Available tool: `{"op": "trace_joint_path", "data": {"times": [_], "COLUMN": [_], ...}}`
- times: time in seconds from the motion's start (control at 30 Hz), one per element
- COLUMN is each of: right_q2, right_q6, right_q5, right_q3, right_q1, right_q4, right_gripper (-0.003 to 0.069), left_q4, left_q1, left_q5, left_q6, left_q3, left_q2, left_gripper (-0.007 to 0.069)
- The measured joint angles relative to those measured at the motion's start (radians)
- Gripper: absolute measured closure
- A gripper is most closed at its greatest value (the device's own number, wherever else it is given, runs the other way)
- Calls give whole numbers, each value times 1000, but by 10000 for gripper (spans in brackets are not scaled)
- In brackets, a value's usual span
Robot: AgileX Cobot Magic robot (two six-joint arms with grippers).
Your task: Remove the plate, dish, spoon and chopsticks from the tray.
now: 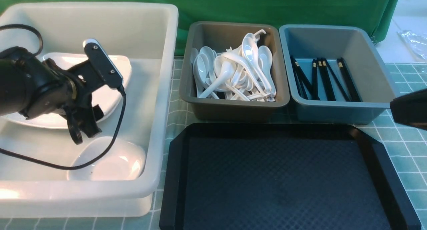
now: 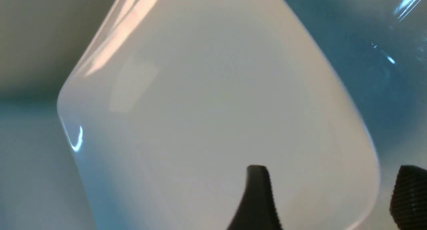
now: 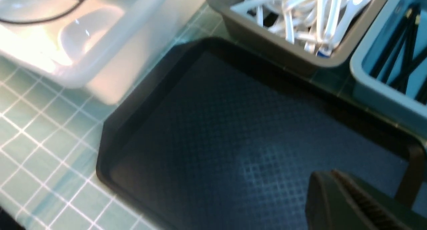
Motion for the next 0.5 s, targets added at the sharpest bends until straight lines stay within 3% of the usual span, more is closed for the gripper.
{"op": "trace_joint_path", "data": {"times": [0.1, 0.2, 0.27, 0.37, 0.43, 0.5], "right_q2": [0, 0, 0, 0, 0, 0], "right_q6": [-1, -1, -1, 0, 7, 13], "right_q5": [11, 18, 34, 83, 100, 109], "right_q3": [0, 0, 0, 0, 0, 0], "right_q1": [0, 0, 0, 0, 0, 0], "right_q4": [1, 1, 0, -7, -17, -28], "right_gripper": [638, 634, 628, 624, 624, 624], "left_q4": [-107, -320, -520, -821, -961, -1094], "left_q1": [-2, -3, -3, -3, -3, -3], "left_q5": [4, 21, 26, 5, -20, -52], "left_q6": [0, 0, 8, 123, 215, 310], "left_q3": [0, 0, 0, 23, 56, 102], "left_q2": [-61, -174, -297, -535, -658, -781], "left_gripper": [26, 32, 118, 401, 519, 573]}}
